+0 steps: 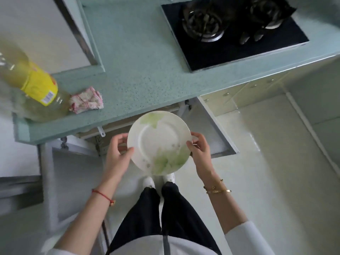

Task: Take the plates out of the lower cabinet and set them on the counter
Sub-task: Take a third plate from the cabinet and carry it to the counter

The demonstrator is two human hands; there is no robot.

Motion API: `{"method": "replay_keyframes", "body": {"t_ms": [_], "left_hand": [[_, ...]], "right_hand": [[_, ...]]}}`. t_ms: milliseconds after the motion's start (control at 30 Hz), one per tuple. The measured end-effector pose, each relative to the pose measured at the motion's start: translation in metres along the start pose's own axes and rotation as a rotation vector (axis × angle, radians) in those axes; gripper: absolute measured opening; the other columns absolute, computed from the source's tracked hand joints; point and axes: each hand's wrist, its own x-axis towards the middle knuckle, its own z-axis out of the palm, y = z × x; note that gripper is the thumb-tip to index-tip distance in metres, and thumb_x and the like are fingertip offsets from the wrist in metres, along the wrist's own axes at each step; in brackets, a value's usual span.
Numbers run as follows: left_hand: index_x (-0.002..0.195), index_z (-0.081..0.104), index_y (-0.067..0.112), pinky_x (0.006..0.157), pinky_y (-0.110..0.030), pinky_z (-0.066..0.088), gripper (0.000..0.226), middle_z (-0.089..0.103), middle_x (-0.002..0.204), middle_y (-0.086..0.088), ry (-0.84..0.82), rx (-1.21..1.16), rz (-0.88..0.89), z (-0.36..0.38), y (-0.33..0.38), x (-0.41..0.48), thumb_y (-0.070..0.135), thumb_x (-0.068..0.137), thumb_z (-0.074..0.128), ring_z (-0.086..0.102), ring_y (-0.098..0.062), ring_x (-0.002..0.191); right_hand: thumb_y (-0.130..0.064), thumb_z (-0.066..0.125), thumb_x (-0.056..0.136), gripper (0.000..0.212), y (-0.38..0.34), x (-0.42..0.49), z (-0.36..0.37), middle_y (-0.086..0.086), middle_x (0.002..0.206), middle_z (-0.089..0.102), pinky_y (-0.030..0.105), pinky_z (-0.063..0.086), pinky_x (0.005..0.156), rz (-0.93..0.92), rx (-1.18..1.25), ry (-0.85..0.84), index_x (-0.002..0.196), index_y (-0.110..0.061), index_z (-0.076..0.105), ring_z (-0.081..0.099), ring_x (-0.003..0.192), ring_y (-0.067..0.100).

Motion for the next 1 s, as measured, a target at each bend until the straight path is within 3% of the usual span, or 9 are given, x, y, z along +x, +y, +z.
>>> {"method": "replay_keyframes", "body": {"t_ms": [233, 367, 567, 733, 833, 1000], "left_hand": [[0.102, 0.06, 0.034, 0.09, -0.028, 0.051, 0.042, 0.067, 0.112, 0.004, -0.302, -0.041, 0.134, 0.053, 0.094, 0.0, -0.004, 0.082, 0.066, 0.063, -0.01, 0.102], [0.101, 0.063, 0.036, 0.081, -0.018, 0.051, 0.041, 0.069, 0.11, 0.007, -0.469, -0.031, 0.175, 0.108, 0.13, -0.01, 0.003, 0.077, 0.069, 0.067, -0.002, 0.099], [0.104, 0.064, 0.038, 0.074, -0.022, 0.057, 0.041, 0.072, 0.103, 0.011, -0.688, 0.013, 0.184, 0.224, 0.173, -0.034, 0.017, 0.07, 0.071, 0.07, -0.002, 0.095], [0.102, 0.066, 0.038, 0.071, -0.019, 0.057, 0.039, 0.072, 0.107, 0.009, -0.763, -0.011, 0.197, 0.33, 0.201, -0.068, 0.011, 0.075, 0.071, 0.07, -0.004, 0.098], [0.104, 0.066, 0.032, 0.08, -0.025, 0.054, 0.041, 0.07, 0.112, 0.0, -0.791, -0.036, 0.198, 0.396, 0.217, -0.091, -0.004, 0.084, 0.065, 0.067, -0.015, 0.104], [0.108, 0.064, 0.024, 0.09, -0.034, 0.053, 0.04, 0.068, 0.113, -0.002, -0.817, -0.049, 0.209, 0.487, 0.247, -0.119, -0.009, 0.087, 0.061, 0.064, -0.018, 0.102]], "right_hand": [[0.003, 0.054, 0.092, 0.028, -0.043, -0.054, -0.075, 0.005, 0.081, 0.052, 0.029, 0.05, 0.062, -0.119, 0.242, 0.235, 0.117, -0.008, 0.06, 0.059, 0.072, 0.014], [0.0, 0.054, 0.093, 0.027, -0.055, -0.075, -0.129, 0.008, 0.089, 0.057, 0.039, 0.047, 0.076, -0.124, 0.352, 0.375, 0.116, -0.012, 0.06, 0.058, 0.085, 0.023], [-0.001, 0.053, 0.093, 0.026, -0.063, -0.085, -0.228, 0.013, 0.095, 0.058, 0.036, 0.048, 0.074, -0.152, 0.437, 0.597, 0.114, -0.015, 0.06, 0.059, 0.083, 0.022], [0.0, 0.054, 0.091, 0.028, -0.069, -0.08, -0.329, 0.01, 0.09, 0.057, 0.04, 0.046, 0.075, -0.17, 0.403, 0.719, 0.114, -0.016, 0.06, 0.057, 0.081, 0.023], [-0.001, 0.055, 0.091, 0.029, -0.076, -0.076, -0.394, 0.011, 0.091, 0.057, 0.04, 0.047, 0.074, -0.189, 0.378, 0.772, 0.113, -0.018, 0.061, 0.057, 0.082, 0.023], [-0.001, 0.054, 0.091, 0.027, -0.09, -0.058, -0.481, 0.015, 0.096, 0.055, 0.039, 0.047, 0.073, -0.216, 0.377, 0.833, 0.113, -0.016, 0.061, 0.057, 0.081, 0.023]]}}
